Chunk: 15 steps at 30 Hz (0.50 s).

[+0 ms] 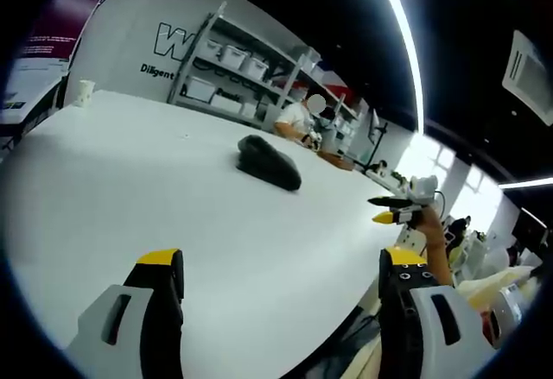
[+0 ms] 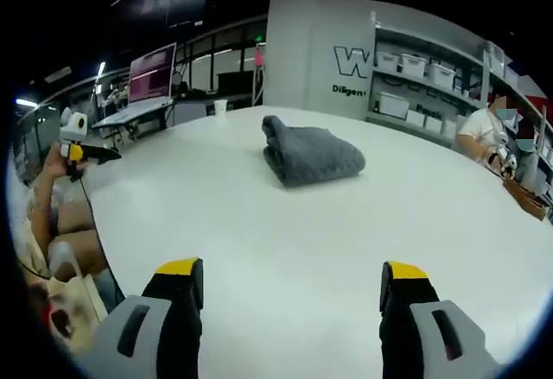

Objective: Open the folded towel by lifting each exposed corner and separating the folded layers until the towel lies flat within the target outline without major curled edges

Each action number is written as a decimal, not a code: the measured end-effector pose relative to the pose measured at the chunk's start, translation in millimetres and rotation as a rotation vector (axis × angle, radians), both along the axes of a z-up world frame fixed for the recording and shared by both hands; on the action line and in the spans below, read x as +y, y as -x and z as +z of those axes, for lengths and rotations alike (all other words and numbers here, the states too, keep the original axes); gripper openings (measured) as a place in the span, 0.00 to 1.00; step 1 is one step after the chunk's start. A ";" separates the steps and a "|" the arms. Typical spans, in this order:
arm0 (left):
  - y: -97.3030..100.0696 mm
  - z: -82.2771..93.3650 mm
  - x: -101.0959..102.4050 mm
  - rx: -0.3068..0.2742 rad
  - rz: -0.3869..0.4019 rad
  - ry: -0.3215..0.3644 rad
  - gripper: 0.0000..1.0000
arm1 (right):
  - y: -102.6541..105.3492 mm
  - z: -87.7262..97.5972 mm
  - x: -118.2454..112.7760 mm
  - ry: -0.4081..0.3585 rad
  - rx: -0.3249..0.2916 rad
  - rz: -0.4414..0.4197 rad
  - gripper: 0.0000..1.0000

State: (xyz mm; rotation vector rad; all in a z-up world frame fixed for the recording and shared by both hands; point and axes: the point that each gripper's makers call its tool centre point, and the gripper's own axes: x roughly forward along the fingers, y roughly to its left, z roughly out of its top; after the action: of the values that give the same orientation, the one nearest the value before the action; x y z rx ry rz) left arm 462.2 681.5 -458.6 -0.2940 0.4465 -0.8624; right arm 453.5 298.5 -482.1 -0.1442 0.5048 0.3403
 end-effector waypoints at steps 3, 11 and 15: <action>1.0 1.6 -0.3 -0.002 -0.003 0.000 0.92 | 0.2 0.0 -0.9 0.001 -0.001 0.000 0.83; 3.3 2.9 0.5 -0.006 -0.009 0.002 0.92 | 0.3 -0.7 0.5 0.009 0.002 0.007 0.82; -1.1 6.5 6.8 -0.009 -0.005 0.006 0.92 | -1.6 0.2 1.9 0.018 0.003 0.014 0.82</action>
State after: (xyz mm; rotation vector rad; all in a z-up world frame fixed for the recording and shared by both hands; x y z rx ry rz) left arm 463.3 688.3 -452.2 -0.2945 0.4365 -0.8702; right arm 455.1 300.4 -482.0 -0.1652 0.5097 0.3495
